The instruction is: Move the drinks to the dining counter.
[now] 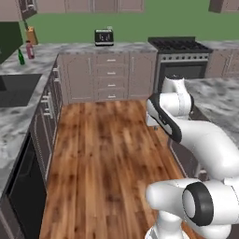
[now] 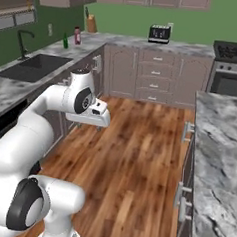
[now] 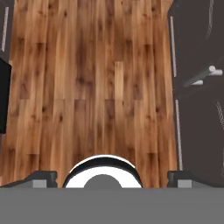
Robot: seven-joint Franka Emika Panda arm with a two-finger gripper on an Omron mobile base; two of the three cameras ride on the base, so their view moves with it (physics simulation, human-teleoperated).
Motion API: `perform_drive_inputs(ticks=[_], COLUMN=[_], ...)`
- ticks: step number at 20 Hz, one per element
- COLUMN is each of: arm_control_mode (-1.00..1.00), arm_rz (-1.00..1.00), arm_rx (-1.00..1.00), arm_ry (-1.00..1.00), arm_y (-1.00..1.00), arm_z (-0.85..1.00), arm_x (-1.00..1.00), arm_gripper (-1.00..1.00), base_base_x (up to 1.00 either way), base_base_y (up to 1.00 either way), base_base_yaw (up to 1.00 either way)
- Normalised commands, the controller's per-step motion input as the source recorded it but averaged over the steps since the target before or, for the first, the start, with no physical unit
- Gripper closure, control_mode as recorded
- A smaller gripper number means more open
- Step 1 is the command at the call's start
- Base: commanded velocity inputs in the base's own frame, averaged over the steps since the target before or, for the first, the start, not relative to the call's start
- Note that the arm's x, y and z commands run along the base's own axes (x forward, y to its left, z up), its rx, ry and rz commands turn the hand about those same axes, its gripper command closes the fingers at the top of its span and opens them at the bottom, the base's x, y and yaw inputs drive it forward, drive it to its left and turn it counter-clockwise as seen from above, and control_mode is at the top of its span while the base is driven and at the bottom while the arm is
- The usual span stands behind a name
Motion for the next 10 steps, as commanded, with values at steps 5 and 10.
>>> perform_drive_inputs(ticks=[5,10], arm_control_mode=[1.00,1.00], arm_rz=[0.00,0.00], arm_rx=[0.00,0.00], arm_ry=[0.00,0.00], arm_y=[0.00,0.00], arm_z=[0.00,0.00], arm_x=[0.00,0.00], arm_gripper=[-1.00,-1.00], base_base_x=[1.00,1.00], base_base_y=[0.00,0.00], base_base_yaw=[0.00,0.00])
